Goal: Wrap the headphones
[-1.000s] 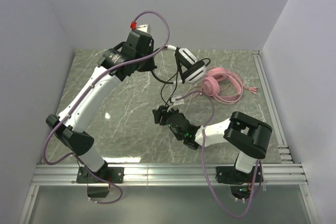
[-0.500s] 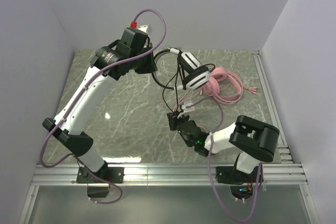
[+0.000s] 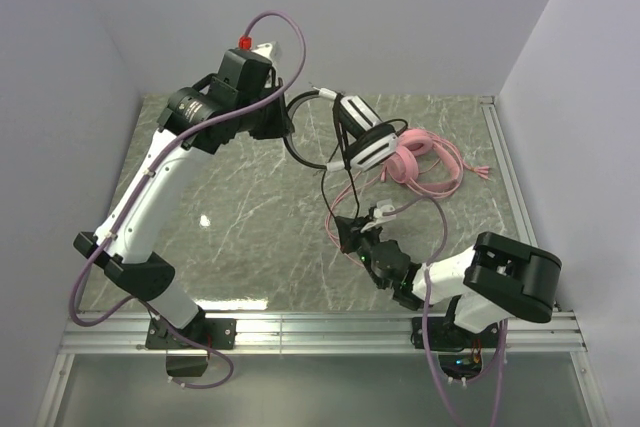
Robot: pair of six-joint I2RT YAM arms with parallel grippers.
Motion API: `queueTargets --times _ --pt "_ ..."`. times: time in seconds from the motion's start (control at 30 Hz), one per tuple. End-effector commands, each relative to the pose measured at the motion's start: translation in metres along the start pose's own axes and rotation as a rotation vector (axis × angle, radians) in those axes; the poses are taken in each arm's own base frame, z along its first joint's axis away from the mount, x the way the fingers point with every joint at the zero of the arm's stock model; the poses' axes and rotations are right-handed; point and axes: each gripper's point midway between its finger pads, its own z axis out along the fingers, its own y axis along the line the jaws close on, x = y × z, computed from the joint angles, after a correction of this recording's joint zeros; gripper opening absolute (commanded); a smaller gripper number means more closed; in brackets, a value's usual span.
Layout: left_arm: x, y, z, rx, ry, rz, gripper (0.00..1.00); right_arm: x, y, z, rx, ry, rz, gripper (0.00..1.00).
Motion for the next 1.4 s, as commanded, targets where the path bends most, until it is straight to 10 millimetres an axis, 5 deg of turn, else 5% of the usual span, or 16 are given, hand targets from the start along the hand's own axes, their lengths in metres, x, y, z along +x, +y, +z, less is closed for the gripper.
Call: queueTargets --times 0.0,0.63,1.07,1.37 --pt "-0.029 -0.03 -0.031 0.145 -0.099 -0.054 0.0 -0.016 -0.006 0.0 0.027 -0.072 0.018 0.09" --pt "-0.022 -0.067 -0.067 0.382 -0.042 -0.087 0.0 -0.026 -0.016 -0.006 -0.136 -0.1 0.171 0.1" --pt "0.019 -0.057 -0.063 0.425 0.037 -0.088 0.0 -0.047 -0.03 0.019 -0.127 -0.094 0.269 0.03" --pt "0.045 -0.067 -0.078 0.57 0.098 -0.041 0.0 -0.057 -0.049 0.037 -0.121 -0.057 0.316 0.02"
